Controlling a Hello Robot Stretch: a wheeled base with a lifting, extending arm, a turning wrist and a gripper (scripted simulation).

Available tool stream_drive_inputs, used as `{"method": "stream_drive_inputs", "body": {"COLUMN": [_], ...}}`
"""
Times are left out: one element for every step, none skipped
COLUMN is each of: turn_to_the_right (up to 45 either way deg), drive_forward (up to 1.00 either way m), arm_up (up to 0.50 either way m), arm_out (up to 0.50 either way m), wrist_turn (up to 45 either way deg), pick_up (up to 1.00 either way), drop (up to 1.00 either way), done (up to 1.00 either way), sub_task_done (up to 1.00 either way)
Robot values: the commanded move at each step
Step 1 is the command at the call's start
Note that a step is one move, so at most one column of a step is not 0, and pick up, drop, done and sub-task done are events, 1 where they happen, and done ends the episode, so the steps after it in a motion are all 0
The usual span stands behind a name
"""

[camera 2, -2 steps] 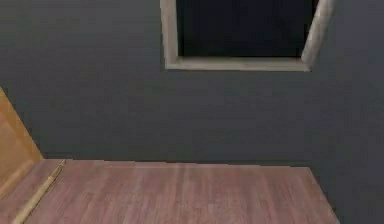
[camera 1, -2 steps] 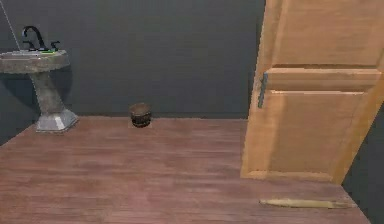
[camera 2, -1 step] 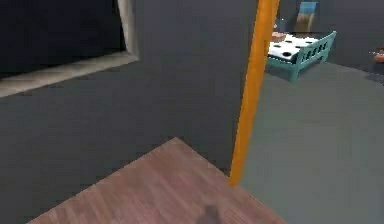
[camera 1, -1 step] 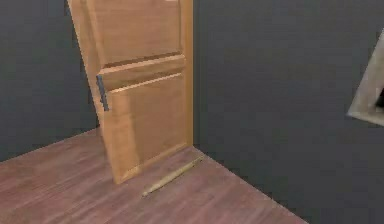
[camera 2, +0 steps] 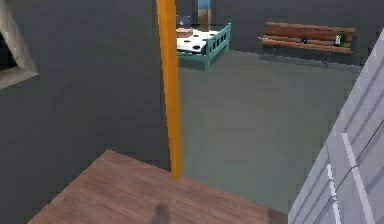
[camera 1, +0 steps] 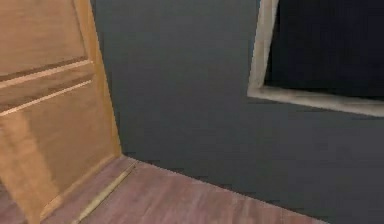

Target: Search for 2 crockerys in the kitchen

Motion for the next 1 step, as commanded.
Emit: {"method": "stream_drive_inputs", "body": {"turn_to_the_right": [0.0], "drive_forward": [0.1], "arm_up": [0.0], "arm_out": [0.0], "wrist_turn": [0.0], "pick_up": [0.0], "drop": [0.0], "done": [0.0], "sub_task_done": [0.0]}}
